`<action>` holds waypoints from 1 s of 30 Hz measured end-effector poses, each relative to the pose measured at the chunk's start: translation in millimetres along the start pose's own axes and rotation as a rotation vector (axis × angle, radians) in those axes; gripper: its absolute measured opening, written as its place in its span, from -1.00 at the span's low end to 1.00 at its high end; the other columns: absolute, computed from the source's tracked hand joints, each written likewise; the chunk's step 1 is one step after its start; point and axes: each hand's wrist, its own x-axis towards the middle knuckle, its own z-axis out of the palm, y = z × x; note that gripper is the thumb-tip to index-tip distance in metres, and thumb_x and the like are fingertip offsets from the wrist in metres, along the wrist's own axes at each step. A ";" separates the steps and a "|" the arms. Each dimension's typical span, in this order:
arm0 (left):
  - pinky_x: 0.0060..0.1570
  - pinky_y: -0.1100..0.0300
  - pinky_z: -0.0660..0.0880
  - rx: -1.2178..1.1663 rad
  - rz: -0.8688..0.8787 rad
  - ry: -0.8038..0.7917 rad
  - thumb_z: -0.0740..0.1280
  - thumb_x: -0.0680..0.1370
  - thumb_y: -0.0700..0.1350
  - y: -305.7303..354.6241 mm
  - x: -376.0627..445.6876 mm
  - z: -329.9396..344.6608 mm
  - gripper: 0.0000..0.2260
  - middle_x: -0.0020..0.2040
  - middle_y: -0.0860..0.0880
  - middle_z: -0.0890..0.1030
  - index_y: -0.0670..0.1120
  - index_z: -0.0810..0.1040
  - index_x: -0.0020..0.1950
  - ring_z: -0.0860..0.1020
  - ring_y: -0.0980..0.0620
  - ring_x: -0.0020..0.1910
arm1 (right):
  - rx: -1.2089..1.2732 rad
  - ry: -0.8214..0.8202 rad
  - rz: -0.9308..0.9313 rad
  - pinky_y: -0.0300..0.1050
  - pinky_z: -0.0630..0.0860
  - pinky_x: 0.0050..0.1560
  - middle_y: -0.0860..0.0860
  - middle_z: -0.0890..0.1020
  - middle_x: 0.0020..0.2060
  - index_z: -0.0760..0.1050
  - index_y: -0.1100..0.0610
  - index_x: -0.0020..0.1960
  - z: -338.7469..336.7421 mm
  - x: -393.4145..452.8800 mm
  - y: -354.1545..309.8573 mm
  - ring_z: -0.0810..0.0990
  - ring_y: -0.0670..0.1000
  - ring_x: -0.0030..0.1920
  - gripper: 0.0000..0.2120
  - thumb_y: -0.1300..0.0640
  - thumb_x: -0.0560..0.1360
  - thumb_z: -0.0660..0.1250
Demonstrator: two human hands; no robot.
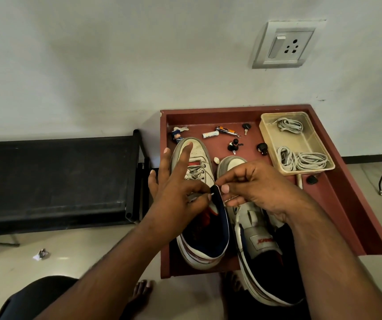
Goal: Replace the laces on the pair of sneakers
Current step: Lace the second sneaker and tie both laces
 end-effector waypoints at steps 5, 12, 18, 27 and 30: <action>0.47 -0.19 -0.29 0.073 -0.063 0.018 0.43 0.47 0.12 2.8 0.4 1.6 -0.92 0.60 0.21 -0.09 0.26 0.65 -0.05 -0.33 0.08 0.54 | -0.164 0.043 -0.079 -0.22 0.56 -0.18 0.08 0.69 -0.19 0.68 0.11 -0.13 1.7 0.5 -0.5 0.63 -0.06 -0.19 -0.82 0.37 0.39 0.48; 0.45 -0.16 -0.30 0.034 -0.132 0.034 0.51 0.40 0.10 2.6 -0.9 -2.4 -0.68 0.60 0.21 -0.11 0.34 0.53 0.09 -0.31 0.08 0.55 | -0.570 0.169 0.127 -0.33 0.38 -0.22 -0.11 0.67 -0.24 0.64 -0.04 -0.25 -69.3 -39.7 -5.4 0.59 -0.17 -0.15 -0.73 0.34 0.43 0.44; 0.46 -0.15 -0.26 0.044 -0.147 0.024 0.51 0.41 0.07 7.2 1.0 -2.9 -0.50 0.59 0.21 -0.12 0.37 0.43 0.27 -0.30 0.09 0.55 | -0.648 0.128 -0.082 -0.28 0.36 0.07 -0.23 0.50 -0.03 0.66 -0.03 0.03 -24.6 -23.9 -12.7 0.48 -0.20 0.04 -0.78 0.13 0.40 0.51; 0.46 -0.14 -0.26 0.045 -0.167 -0.011 0.51 0.42 0.08 4.0 0.3 -6.1 -0.42 0.59 0.21 -0.13 0.38 0.36 0.36 -0.31 0.08 0.55 | -0.843 0.384 0.118 -0.20 0.35 -0.24 -0.10 0.60 -0.20 0.67 0.00 -0.21 -81.8 -33.6 11.0 0.52 -0.08 -0.17 -0.90 0.19 0.39 0.51; 0.46 -0.14 -0.25 0.019 -0.181 -0.014 0.51 0.42 0.07 6.0 1.3 -6.7 -0.41 0.59 0.22 -0.10 0.37 0.36 0.37 -0.28 0.09 0.55 | -0.951 0.415 0.083 -0.02 0.48 -0.03 -0.11 0.54 -0.11 0.63 -0.14 0.11 -58.6 -27.8 6.1 0.53 0.03 -0.04 -0.66 0.09 0.37 0.54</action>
